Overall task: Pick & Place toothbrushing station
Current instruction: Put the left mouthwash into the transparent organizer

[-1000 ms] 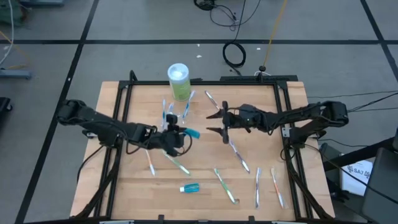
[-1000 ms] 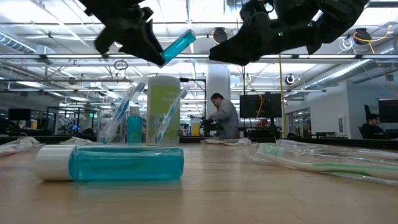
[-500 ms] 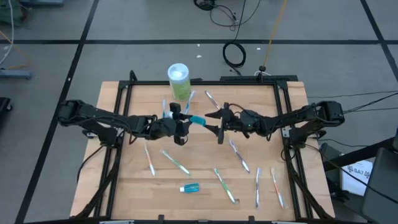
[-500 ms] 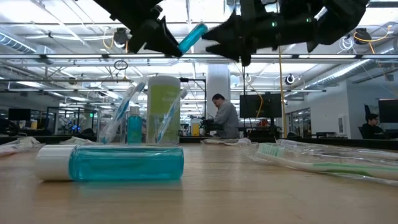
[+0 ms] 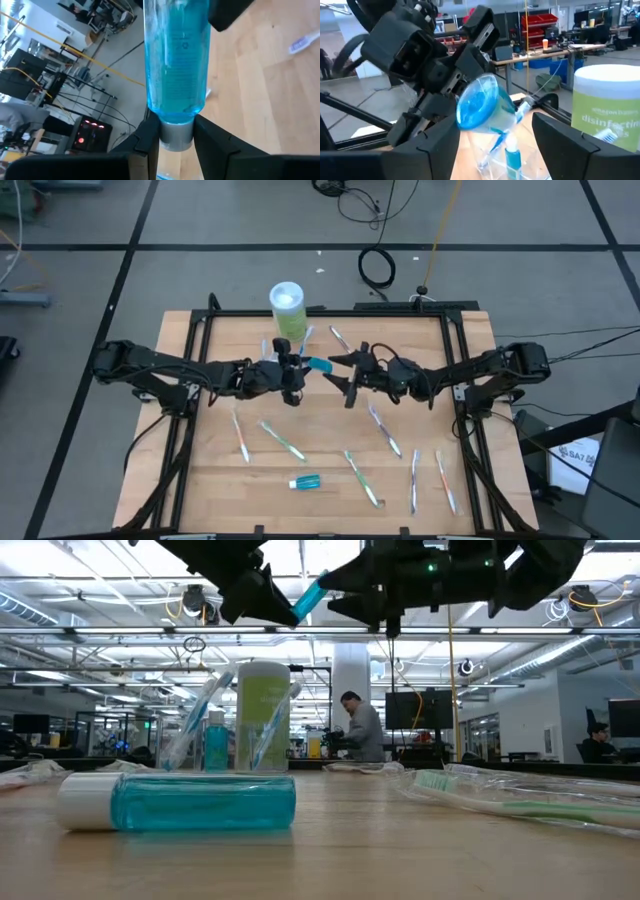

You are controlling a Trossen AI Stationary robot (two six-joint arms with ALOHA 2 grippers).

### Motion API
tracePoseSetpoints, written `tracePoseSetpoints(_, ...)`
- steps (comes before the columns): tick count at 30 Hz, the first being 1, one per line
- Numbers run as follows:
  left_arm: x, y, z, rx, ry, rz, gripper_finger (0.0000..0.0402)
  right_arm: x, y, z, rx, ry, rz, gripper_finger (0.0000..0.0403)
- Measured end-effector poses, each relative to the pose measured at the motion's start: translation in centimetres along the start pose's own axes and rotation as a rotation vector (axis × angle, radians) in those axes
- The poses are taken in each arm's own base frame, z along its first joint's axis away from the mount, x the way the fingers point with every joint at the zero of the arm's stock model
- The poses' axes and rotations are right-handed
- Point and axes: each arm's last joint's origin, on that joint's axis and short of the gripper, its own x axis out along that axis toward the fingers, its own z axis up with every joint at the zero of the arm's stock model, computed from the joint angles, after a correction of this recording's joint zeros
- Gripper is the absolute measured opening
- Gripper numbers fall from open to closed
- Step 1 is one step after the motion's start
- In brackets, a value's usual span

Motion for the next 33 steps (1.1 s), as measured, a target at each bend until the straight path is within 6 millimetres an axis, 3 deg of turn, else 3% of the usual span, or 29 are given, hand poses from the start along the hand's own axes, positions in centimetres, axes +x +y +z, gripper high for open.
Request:
tracePoseSetpoints(18, 0.0, 0.1, -0.1, 0.04, 0.028, 0.044, 0.0102, 0.7, -1.0, 1.1, -0.008, -0.034, -0.006, 0.0239)
tracePoseSetpoints(33, 0.6, 0.9, -0.5, 0.036, 0.038, 0.061, 0.0102, 0.7, -1.0, 1.1, -0.017, -0.034, -0.014, 0.0125)
